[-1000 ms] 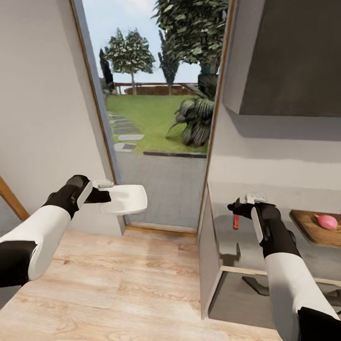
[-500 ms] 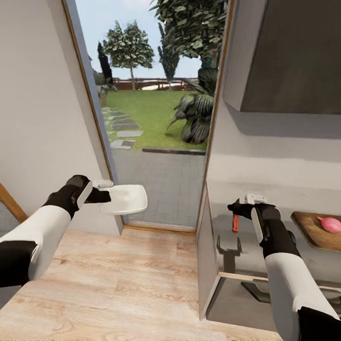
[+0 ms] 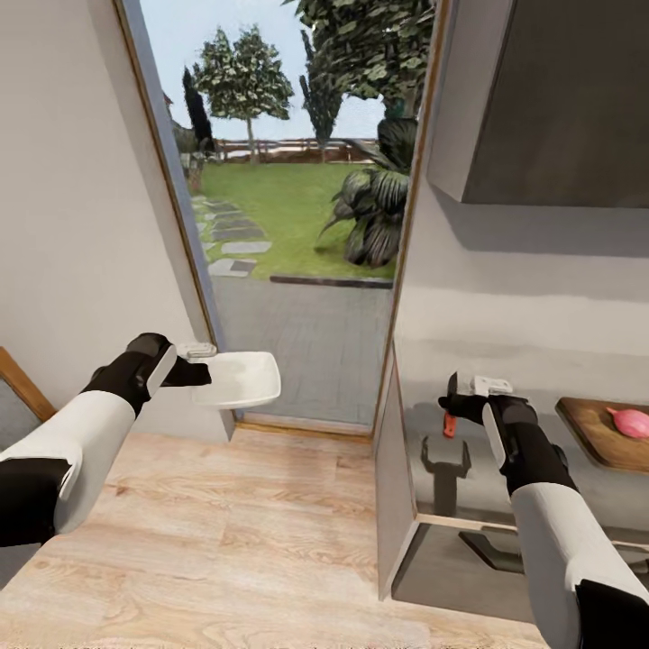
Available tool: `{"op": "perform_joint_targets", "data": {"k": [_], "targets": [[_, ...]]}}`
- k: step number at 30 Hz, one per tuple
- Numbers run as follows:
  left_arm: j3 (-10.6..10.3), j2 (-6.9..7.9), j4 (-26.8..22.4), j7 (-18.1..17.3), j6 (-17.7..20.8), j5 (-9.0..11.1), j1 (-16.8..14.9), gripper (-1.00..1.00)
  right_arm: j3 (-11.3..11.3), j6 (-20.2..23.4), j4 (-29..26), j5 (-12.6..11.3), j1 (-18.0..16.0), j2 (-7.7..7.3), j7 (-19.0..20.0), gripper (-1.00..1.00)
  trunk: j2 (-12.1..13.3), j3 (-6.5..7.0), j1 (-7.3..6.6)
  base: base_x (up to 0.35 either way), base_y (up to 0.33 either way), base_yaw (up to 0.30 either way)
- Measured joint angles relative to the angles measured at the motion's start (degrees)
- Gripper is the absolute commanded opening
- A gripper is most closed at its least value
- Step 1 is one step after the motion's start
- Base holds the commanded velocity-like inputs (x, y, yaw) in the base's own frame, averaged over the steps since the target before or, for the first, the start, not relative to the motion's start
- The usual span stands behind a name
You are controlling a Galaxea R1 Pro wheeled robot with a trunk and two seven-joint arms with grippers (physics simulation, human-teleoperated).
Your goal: In the kitchen, take the Vidalia onion out of the sink, dice it on the chopping board with the paring knife, put the diced onion into the bowl on the countertop, then place both the paring knife and the chopping board into the sink.
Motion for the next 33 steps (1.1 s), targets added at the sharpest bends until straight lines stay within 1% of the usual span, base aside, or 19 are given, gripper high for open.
{"op": "perform_joint_targets", "data": {"k": [20, 27, 33], "targets": [[0.0, -0.05, 0.0, 0.0, 0.0, 0.0, 0.0, -1.00, 0.0, -0.1, 0.1, -0.1, 0.0, -0.06, 0.3, 1.00, 0.0, -1.85, 0.00, 0.000, 0.000, 0.000], [0.0, -0.01, 0.1, 0.0, 0.0, 0.0, 0.0, -1.00, 0.0, 0.0, 0.1, 0.0, 0.1, -0.10, 2.8, 1.00, 0.0, -2.40, 0.00, 0.000, 0.000, 0.000], [0.0, -0.01, 0.1, 0.0, 0.0, 0.0, 0.0, -1.00, -0.1, 0.0, 0.0, 0.2, 0.1, -0.10, 3.0, 1.00, 0.0, -2.47, 0.00, 0.000, 0.000, 0.000]]}}
